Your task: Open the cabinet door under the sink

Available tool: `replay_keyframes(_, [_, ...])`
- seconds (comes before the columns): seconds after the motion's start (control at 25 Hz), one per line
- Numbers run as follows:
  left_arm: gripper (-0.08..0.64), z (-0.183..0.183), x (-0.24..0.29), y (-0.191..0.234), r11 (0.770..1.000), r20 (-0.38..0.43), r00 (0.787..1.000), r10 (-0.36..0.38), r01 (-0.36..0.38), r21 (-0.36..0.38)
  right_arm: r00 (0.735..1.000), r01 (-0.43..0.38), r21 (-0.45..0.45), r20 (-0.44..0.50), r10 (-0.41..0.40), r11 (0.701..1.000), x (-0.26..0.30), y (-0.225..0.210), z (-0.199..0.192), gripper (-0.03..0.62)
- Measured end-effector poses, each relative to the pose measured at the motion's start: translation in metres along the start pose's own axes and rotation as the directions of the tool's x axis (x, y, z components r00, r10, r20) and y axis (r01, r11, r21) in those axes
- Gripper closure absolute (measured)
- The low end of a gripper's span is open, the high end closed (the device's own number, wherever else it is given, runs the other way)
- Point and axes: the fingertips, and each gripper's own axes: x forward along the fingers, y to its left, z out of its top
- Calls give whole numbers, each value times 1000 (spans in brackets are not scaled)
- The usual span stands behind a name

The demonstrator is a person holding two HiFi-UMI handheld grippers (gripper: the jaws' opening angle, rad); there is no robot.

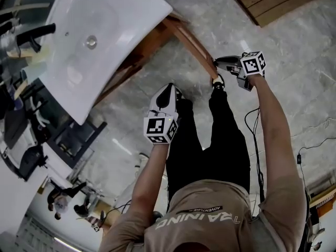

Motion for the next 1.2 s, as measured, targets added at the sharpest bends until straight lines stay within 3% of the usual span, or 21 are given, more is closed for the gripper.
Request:
replay_keyframes(0.36, [543,15,-5,-42,1000,11,1000,-2,2,23,990,141,-57,20,-141,988,-20,-5,6,489])
replay_keyframes(0.56, [543,37,-34,-51,999,50,998,27,-28,37,969,235,-109,98,-225,966,-47,18,0,491])
replay_keyframes(0.76, [543,47,-76,-57,998,61,996,60,-62,26,926,362,-157,173,-335,919,-86,61,-27,591])
replay_keyframes(1.0, [543,52,-115,-47,993,106,988,113,-115,13,934,356,-276,102,-341,893,-88,127,-52,591])
replay_keyframes(1.2, [543,54,-152,-40,992,132,983,126,-128,11,938,337,-389,57,-342,858,-51,202,-54,591])
